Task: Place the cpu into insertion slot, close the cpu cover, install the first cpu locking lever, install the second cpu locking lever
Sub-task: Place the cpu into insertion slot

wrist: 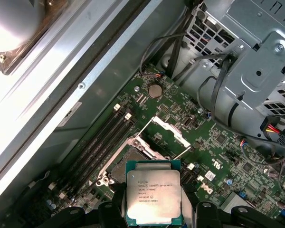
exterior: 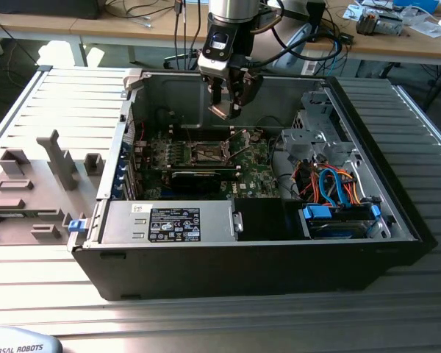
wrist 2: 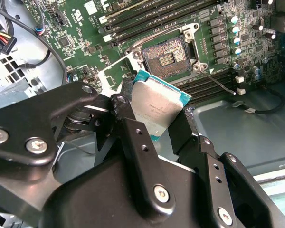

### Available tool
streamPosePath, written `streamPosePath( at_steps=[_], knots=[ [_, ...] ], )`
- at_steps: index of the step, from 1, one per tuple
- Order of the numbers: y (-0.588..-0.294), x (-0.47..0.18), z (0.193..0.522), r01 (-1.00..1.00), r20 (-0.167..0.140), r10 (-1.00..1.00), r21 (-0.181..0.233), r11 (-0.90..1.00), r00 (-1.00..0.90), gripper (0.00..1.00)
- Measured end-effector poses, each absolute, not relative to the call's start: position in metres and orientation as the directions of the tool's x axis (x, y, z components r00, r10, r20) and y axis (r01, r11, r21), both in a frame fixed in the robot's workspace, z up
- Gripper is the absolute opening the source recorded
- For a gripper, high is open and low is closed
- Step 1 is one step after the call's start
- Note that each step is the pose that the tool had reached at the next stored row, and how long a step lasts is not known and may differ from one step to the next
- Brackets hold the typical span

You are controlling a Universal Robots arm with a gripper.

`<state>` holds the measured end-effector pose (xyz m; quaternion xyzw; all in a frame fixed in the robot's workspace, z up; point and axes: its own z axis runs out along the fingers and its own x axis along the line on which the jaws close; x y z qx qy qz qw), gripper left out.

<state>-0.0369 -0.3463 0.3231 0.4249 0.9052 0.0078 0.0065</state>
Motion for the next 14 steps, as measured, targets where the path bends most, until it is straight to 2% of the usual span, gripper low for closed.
streamPosePath(
  at_steps=[14],
  knots=[
    [-0.3464, -0.0369, 0.3229, 0.778, -0.005, 0.779, 0.019, 0.627, -0.627, 0.54]
  ],
)
